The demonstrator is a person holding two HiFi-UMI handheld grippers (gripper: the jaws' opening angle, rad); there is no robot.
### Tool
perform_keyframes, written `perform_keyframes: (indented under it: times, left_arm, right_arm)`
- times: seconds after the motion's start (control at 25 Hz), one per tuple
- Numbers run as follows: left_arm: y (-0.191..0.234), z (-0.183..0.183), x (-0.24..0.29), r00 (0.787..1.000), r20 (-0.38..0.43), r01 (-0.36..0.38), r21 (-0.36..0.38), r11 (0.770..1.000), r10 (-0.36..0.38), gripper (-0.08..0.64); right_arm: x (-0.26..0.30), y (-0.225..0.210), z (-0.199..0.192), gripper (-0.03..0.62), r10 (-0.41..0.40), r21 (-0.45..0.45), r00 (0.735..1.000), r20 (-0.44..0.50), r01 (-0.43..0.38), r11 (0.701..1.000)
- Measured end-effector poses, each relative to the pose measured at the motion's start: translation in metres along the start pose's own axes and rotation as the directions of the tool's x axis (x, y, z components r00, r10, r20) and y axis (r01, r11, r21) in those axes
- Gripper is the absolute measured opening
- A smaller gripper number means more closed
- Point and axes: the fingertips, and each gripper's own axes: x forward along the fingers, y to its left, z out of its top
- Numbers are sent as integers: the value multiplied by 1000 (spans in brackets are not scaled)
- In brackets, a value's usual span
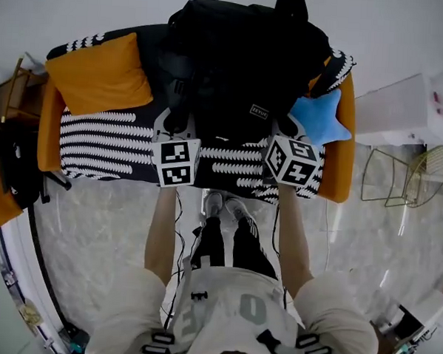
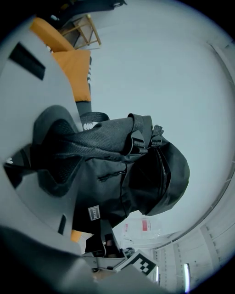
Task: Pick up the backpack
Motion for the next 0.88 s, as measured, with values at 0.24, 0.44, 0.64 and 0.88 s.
perform_keyframes:
  times: [0.24, 0.44, 0.64, 0.88]
  left_arm:
    - [0, 32, -92, 999, 17, -52, 42, 998, 51, 77]
    - [-11, 42, -156, 996, 45, -79, 36, 996, 77, 77]
    - [-21, 55, -189, 992, 80, -98, 19, 995, 96, 77]
    - [-27, 63, -214, 983, 135, -133, 50, 990, 125, 77]
  right_arm:
    - [-83, 43, 20, 31, 41, -24, 999, 35, -41, 999]
    - [-142, 65, 25, 31, 88, -64, 995, 52, -85, 994]
    - [-174, 70, 38, 31, 131, -98, 988, 85, -122, 988]
    - [-200, 76, 37, 31, 155, -99, 978, 142, -142, 985]
